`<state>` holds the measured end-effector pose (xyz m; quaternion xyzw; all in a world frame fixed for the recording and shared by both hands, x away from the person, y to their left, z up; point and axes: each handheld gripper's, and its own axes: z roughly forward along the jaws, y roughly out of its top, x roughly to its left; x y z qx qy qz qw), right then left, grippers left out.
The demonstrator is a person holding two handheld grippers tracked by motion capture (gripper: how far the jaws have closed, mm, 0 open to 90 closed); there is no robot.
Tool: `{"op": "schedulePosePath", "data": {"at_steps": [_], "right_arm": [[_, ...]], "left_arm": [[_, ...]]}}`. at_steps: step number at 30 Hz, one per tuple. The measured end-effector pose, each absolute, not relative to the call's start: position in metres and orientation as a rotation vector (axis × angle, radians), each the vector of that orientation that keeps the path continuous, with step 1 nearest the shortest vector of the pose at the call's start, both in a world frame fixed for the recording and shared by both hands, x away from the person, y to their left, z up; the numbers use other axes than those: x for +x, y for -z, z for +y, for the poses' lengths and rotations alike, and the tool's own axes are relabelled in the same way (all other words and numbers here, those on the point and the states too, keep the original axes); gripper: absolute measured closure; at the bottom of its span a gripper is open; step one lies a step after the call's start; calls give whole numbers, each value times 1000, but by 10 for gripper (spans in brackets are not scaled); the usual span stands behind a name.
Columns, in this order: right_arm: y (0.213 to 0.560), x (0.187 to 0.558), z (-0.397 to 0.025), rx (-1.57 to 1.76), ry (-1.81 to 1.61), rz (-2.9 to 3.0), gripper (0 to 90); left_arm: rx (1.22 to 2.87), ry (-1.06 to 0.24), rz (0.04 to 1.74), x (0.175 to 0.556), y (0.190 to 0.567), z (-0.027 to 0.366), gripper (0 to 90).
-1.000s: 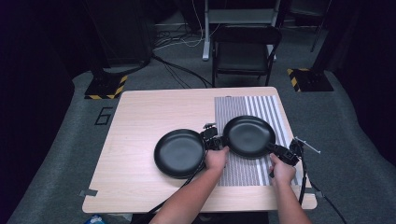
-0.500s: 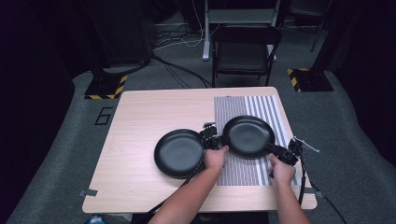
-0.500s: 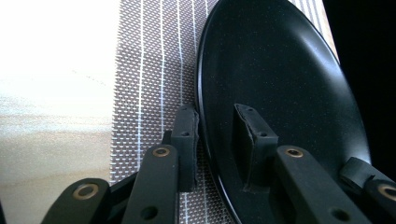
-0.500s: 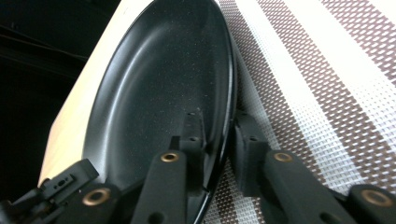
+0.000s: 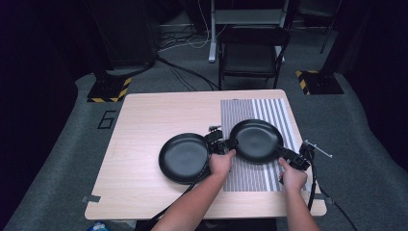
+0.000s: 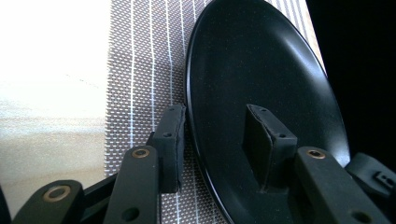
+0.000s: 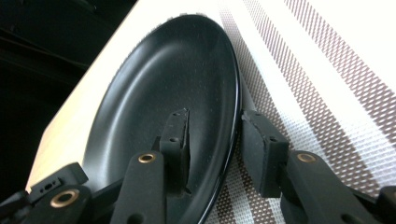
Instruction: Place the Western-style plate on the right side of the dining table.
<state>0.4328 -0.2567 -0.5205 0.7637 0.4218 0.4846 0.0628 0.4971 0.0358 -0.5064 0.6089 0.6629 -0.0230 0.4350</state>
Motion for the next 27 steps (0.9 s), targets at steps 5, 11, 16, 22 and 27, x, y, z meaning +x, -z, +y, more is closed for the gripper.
{"op": "schedulePosePath", "data": {"at_steps": [5,11,16,22,27], "right_arm": [[517,430,-259,2265,-1484,1264,603],[512,427,-261,2237,-1481,1267,574],[506,424,-261,2195,-1462,1321,509],[501,421,-261,2159,-1400,1358,492],[493,420,-257,2097,-1325,1424,483]], "left_arm": [[1508,38,1614,495,501,41,580],[1504,36,1572,492,494,51,567],[1506,54,1518,486,486,60,533],[1557,10,1436,485,470,79,510],[1593,-52,1388,486,463,96,511]]}}
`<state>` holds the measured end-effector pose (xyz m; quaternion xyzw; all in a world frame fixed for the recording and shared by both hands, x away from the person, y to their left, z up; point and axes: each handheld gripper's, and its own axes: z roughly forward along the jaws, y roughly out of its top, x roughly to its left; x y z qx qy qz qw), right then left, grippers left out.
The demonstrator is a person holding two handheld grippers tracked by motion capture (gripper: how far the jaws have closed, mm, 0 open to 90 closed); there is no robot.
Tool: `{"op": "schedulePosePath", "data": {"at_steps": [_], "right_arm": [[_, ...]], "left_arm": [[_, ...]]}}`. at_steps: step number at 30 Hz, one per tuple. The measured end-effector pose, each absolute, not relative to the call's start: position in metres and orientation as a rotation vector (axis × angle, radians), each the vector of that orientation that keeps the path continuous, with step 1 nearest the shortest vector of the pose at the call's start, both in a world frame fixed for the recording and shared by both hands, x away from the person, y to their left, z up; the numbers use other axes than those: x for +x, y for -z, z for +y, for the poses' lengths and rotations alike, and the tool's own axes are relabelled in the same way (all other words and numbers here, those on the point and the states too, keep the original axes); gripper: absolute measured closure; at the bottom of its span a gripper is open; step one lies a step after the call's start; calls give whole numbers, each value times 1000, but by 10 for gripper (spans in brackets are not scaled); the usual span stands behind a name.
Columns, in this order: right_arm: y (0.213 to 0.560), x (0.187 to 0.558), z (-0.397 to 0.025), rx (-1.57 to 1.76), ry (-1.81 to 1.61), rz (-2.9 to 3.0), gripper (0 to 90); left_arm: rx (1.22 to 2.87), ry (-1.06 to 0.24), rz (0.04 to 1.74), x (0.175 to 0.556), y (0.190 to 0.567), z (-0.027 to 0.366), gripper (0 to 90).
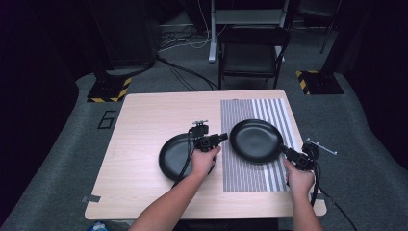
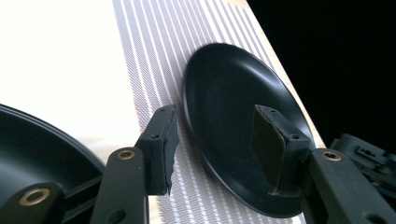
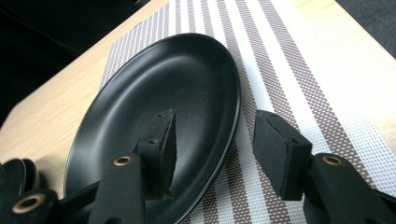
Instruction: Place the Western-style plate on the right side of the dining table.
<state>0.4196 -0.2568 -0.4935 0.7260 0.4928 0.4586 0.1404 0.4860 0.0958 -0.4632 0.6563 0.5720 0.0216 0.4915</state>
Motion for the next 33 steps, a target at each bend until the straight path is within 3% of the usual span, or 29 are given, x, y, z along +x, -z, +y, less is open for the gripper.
{"op": "schedulePosePath", "data": {"at_steps": [9,15,33], "right_arm": [[488,419,-250,2031,-1289,1529,475],[487,417,-250,2048,-1252,1568,450],[474,399,-247,1955,-1270,1626,453]], "left_arm": [[1638,-93,1336,484,455,124,509],[1754,-224,1239,474,448,141,509],[1697,-242,1301,461,444,215,509]]}}
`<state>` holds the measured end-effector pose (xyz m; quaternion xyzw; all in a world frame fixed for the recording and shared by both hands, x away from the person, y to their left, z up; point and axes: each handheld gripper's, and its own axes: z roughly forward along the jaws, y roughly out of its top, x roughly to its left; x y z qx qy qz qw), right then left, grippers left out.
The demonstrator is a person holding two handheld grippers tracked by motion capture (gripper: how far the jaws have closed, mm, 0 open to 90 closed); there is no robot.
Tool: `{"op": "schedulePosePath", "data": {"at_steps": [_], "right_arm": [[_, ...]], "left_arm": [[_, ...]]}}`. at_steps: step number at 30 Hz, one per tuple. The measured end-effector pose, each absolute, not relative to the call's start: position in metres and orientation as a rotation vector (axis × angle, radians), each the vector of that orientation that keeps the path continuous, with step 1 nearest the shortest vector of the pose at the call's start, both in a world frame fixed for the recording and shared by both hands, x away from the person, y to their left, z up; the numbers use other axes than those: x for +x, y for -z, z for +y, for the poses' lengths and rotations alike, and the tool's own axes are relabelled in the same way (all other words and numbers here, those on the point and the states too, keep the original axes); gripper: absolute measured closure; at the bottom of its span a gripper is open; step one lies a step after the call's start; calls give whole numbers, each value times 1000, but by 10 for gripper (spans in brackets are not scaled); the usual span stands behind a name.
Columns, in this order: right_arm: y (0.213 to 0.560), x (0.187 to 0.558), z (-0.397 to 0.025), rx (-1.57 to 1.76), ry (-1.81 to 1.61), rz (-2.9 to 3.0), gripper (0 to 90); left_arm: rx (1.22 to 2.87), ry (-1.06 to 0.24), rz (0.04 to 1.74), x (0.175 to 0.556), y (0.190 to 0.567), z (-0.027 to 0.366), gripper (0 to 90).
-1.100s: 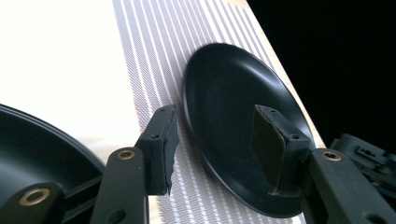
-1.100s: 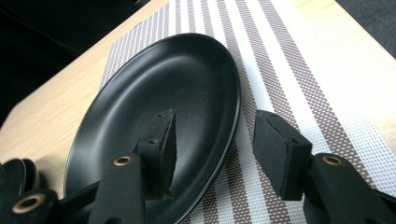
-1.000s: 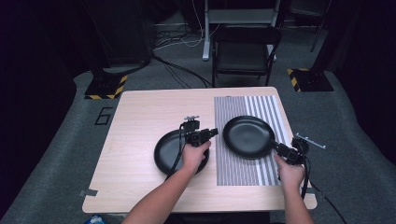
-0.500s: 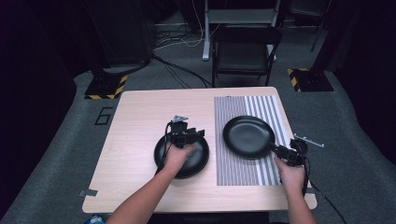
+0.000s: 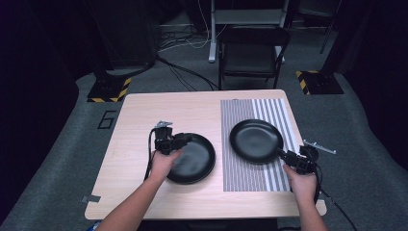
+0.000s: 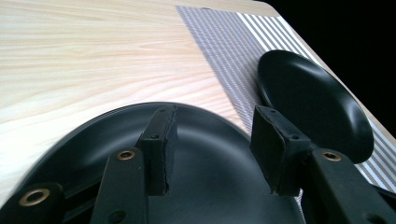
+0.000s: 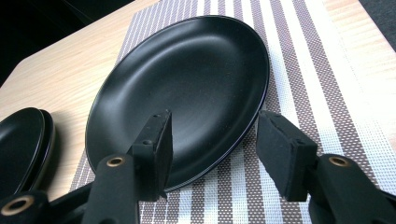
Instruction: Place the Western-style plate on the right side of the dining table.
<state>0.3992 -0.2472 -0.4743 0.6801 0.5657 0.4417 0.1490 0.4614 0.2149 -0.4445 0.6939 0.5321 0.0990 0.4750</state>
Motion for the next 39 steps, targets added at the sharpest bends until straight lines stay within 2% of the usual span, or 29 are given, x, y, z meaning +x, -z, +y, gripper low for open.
{"op": "schedulePosePath", "data": {"at_steps": [20,39], "right_arm": [[480,391,-248,1964,-1285,1628,456],[490,388,-246,1975,-1287,1617,459]], "left_arm": [[1601,-269,1417,433,460,308,503],[1543,-277,1541,399,488,368,500]]}}
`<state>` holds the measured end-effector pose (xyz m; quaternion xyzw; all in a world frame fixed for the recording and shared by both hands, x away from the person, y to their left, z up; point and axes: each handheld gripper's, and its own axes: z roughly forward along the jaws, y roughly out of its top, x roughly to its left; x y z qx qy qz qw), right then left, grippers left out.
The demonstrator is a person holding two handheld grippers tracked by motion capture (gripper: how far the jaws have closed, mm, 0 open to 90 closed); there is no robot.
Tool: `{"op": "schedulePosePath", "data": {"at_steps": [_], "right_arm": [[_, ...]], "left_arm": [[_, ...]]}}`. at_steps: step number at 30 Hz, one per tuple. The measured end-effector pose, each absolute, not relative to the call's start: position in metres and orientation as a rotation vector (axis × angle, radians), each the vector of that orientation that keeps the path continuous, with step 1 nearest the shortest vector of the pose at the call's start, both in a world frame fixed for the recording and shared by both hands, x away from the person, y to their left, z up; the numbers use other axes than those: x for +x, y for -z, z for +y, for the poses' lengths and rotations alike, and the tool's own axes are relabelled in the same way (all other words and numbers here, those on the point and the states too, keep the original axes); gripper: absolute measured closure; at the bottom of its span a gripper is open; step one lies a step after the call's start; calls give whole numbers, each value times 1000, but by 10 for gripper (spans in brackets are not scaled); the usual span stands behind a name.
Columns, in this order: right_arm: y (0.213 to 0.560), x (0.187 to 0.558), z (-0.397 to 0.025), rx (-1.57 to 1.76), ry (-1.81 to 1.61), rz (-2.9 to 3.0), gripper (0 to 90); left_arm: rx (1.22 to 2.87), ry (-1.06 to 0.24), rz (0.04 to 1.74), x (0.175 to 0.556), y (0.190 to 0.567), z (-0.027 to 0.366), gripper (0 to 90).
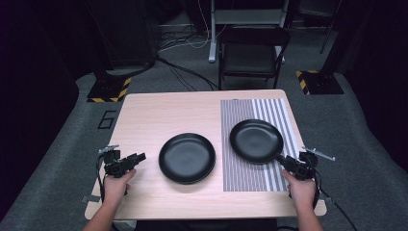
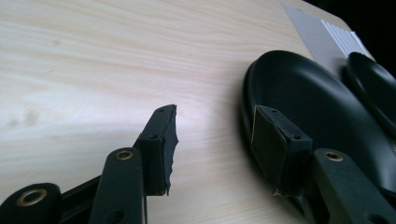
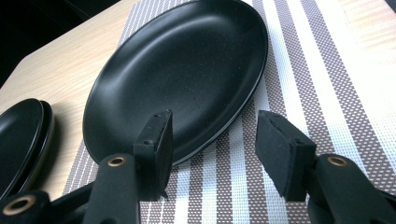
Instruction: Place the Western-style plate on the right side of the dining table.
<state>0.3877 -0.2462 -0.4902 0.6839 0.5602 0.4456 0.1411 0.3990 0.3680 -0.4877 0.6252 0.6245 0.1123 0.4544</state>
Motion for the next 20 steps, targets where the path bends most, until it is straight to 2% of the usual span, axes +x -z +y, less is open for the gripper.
{"op": "schedulePosePath", "data": {"at_steps": [7,11,13,20], "right_arm": [[499,388,-245,1986,-1271,1626,462],[500,389,-241,1968,-1240,1643,462],[500,389,-239,1954,-1235,1652,461],[504,388,-241,1942,-1193,1665,460]], "left_arm": [[1542,-327,1579,393,499,391,507],[1618,-324,1588,399,508,399,505],[1614,-287,1615,402,510,403,503],[1622,-298,1631,407,512,405,482]]}}
